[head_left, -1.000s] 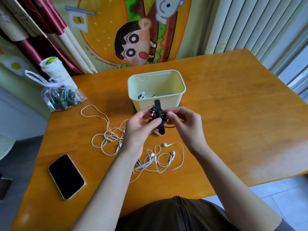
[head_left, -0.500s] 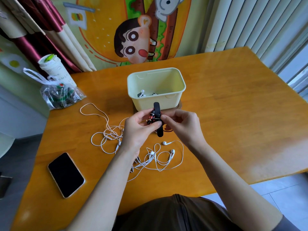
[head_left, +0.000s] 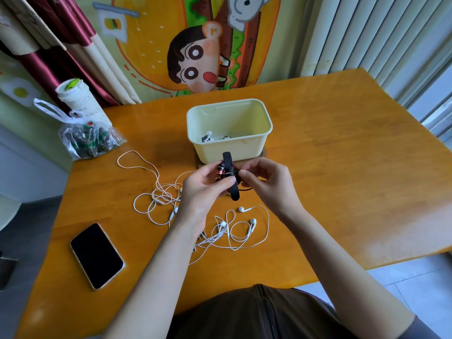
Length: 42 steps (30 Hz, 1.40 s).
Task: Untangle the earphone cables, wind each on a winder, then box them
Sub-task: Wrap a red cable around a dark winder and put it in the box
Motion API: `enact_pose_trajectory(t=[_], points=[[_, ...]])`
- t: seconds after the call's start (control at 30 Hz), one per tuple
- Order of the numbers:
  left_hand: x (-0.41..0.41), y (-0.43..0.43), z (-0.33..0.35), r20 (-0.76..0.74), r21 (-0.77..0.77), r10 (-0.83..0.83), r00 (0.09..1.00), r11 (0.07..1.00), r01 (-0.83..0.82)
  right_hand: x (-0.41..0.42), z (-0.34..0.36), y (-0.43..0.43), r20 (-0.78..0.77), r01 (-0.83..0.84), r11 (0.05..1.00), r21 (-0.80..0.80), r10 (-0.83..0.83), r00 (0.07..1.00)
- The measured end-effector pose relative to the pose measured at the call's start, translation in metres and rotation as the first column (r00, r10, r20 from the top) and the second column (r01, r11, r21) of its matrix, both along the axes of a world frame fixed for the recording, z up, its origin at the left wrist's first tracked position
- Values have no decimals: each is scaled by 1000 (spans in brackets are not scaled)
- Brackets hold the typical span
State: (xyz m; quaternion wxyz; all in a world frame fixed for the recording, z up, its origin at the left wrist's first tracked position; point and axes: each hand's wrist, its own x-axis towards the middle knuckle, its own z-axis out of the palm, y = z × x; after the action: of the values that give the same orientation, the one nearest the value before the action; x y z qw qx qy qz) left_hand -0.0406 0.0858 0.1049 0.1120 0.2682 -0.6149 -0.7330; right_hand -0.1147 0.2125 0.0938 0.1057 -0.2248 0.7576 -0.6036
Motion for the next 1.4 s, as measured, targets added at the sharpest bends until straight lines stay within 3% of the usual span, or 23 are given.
enact_pose_trajectory(t=[0.5,0.63,0.73,0.83,1.3,1.4], points=[[-4,-3,-3,67,-236,-6,998,972,22,2,3,-5,42,52,993,102,-57,997],[-4,-1,-1,15,-121,-3,1000,993,5,6,0,-3,-78,68,997,42,-65,995],[-3,1,1,-18,46,-10,1000,999,10,5,-1,-2,10,43,998,-46,-43,999],[-3,1,0,-28,114,-14,1000,993,17,5,-3,-2,119,29,993,-116,-15,993],[-1,-1,-5,1,72,-26,1000,997,25,6,-4,-2,298,104,960,-260,-23,954],[0,-2,-5,1,62,-36,999,997,36,5,-2,0,220,69,972,-226,-18,975]])
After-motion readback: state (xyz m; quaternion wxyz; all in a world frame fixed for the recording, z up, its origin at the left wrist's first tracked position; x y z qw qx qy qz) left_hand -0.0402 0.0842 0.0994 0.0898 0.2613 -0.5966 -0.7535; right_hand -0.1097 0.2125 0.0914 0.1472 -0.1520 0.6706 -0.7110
